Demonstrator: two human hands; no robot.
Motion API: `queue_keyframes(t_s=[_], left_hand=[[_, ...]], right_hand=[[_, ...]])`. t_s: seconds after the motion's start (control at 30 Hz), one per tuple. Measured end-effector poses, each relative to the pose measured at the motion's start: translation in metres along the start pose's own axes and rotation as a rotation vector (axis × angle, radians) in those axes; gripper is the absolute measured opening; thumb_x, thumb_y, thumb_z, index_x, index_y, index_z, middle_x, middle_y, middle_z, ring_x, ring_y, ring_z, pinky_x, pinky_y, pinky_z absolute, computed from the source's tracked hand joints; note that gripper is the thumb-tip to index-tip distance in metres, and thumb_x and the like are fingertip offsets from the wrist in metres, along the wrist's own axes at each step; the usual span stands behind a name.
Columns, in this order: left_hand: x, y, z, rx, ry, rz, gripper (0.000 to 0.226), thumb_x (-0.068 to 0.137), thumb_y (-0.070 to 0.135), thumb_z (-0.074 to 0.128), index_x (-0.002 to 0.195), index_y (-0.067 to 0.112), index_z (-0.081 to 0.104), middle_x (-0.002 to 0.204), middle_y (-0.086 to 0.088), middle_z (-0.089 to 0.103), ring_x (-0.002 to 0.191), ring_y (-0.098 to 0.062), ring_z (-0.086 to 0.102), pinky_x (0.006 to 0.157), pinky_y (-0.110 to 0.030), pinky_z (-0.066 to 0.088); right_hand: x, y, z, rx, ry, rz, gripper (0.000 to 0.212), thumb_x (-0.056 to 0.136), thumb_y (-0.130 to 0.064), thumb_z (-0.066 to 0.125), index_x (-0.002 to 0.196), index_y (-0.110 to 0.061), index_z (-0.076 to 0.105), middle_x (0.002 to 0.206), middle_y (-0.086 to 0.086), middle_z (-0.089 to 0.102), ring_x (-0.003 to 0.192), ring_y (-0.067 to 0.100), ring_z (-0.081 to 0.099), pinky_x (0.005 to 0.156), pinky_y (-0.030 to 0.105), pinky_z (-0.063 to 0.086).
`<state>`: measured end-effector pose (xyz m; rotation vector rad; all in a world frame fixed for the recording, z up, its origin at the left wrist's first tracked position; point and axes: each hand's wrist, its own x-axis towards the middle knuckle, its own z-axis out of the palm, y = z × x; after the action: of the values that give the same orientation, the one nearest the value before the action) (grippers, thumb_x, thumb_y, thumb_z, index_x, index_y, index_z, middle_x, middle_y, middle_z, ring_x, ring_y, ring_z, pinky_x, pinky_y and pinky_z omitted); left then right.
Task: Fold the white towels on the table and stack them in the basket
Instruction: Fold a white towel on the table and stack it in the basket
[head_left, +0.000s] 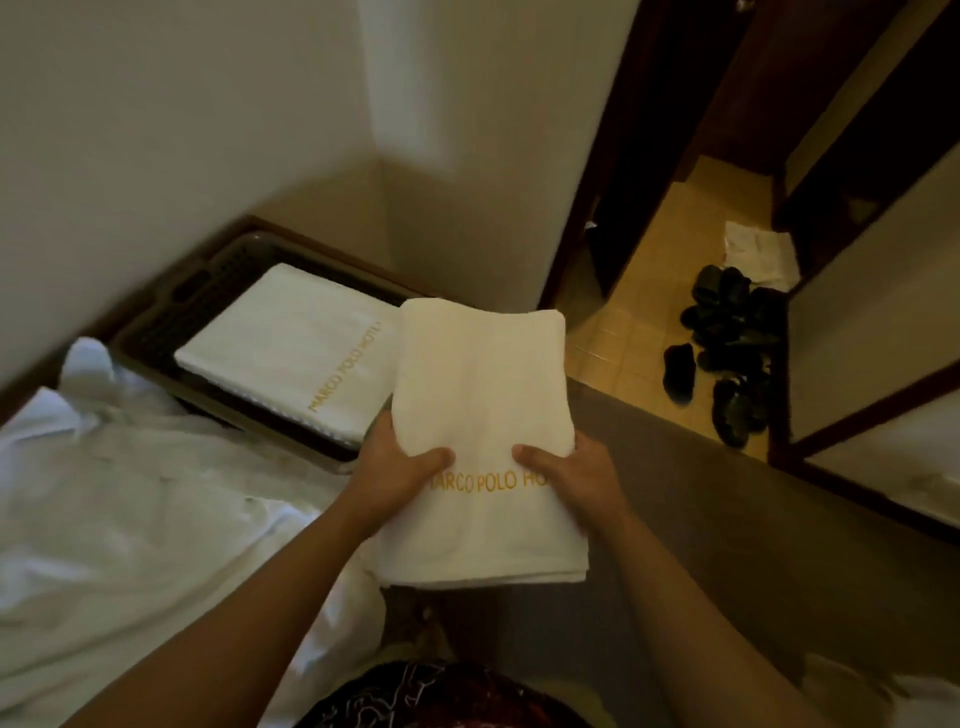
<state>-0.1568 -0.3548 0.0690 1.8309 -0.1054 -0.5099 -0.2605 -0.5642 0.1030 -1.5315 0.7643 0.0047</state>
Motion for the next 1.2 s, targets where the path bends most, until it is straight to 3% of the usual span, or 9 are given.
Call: queue_keyframes(t_s=[0.3, 0.43, 0.57, 0.7, 0.8, 0.9, 1.0, 1.2], left_hand=[[0.073, 0.006, -0.099, -0.157, 0.448, -0.143, 0.064, 0.075, 0.024, 0.09, 0.125, 0.02, 0.05, 0.115, 0.002, 0.068, 0.1, -0.017, 0.071, 0.074, -0.033, 0.061], [0.097, 0.006, -0.121, -0.182, 0.657, -0.196, 0.05, 0.079, 0.019, 0.086, 0.116, 0.024, 0.053, 0.11, 0.003, 0.068, 0.094, -0.013, 0.07, 0.063, -0.021, 0.054], [0.13, 0.012, -0.133, -0.263, 0.844, -0.258, 0.066, 0.075, 0.026, 0.09, 0.127, 0.018, 0.05, 0.119, -0.001, 0.067, 0.103, -0.021, 0.069, 0.076, -0.036, 0.059], [0.155, 0.008, -0.123, -0.409, 0.965, -0.368, 0.082, 0.063, 0.047, 0.094, 0.128, 0.022, 0.05, 0.116, 0.003, 0.068, 0.1, -0.02, 0.07, 0.082, -0.044, 0.062], [0.162, -0.056, -0.09, -0.539, 0.948, -0.524, 0.106, 0.042, 0.076, 0.091, 0.127, 0.022, 0.059, 0.118, 0.0, 0.073, 0.097, -0.021, 0.074, 0.08, -0.046, 0.063], [0.158, -0.081, -0.051, -0.517, 0.92, -0.605, 0.096, 0.049, 0.081, 0.086, 0.124, 0.025, 0.063, 0.115, 0.005, 0.074, 0.097, -0.016, 0.074, 0.084, -0.043, 0.063], [0.155, -0.04, -0.039, -0.439, 0.945, -0.635, 0.069, 0.072, 0.057, 0.088, 0.123, 0.023, 0.057, 0.112, 0.008, 0.069, 0.1, -0.015, 0.069, 0.088, -0.04, 0.06], [0.158, -0.034, -0.025, -0.312, 1.025, -0.662, 0.059, 0.086, 0.044, 0.079, 0.132, 0.022, 0.049, 0.118, 0.006, 0.064, 0.107, -0.02, 0.064, 0.09, -0.039, 0.054]], right_hand=[[0.144, -0.112, 0.115, -0.225, -0.428, -0.129, 0.031, 0.081, -0.023, 0.087, 0.107, -0.012, 0.073, 0.094, -0.001, 0.079, 0.082, 0.014, 0.077, 0.063, 0.025, 0.06], [0.202, -0.144, 0.167, -0.33, -0.614, -0.164, 0.032, 0.08, -0.027, 0.088, 0.105, -0.011, 0.074, 0.093, 0.0, 0.08, 0.083, 0.019, 0.078, 0.07, 0.035, 0.063], [0.26, -0.175, 0.211, -0.379, -0.808, -0.208, 0.033, 0.081, -0.027, 0.087, 0.107, -0.012, 0.073, 0.098, 0.002, 0.079, 0.088, 0.022, 0.077, 0.073, 0.04, 0.064], [0.315, -0.188, 0.231, -0.404, -0.929, -0.177, 0.028, 0.086, -0.024, 0.083, 0.108, -0.012, 0.072, 0.101, 0.005, 0.079, 0.088, 0.022, 0.077, 0.069, 0.035, 0.063], [0.359, -0.158, 0.226, -0.681, -1.028, 0.001, 0.035, 0.086, -0.039, 0.081, 0.112, -0.019, 0.069, 0.112, 0.003, 0.076, 0.093, 0.018, 0.076, 0.076, 0.035, 0.062], [0.38, -0.121, 0.213, -0.842, -0.991, 0.03, 0.045, 0.085, -0.045, 0.08, 0.119, -0.018, 0.068, 0.116, -0.002, 0.073, 0.096, 0.014, 0.071, 0.073, 0.029, 0.057], [0.377, -0.118, 0.211, -0.81, -0.99, -0.052, 0.042, 0.087, -0.044, 0.079, 0.119, -0.019, 0.067, 0.114, -0.006, 0.071, 0.096, 0.01, 0.068, 0.067, 0.022, 0.054], [0.377, -0.104, 0.194, -0.785, -0.942, -0.226, 0.031, 0.094, -0.04, 0.071, 0.115, -0.019, 0.066, 0.105, -0.01, 0.07, 0.09, 0.003, 0.067, 0.064, 0.018, 0.051]])
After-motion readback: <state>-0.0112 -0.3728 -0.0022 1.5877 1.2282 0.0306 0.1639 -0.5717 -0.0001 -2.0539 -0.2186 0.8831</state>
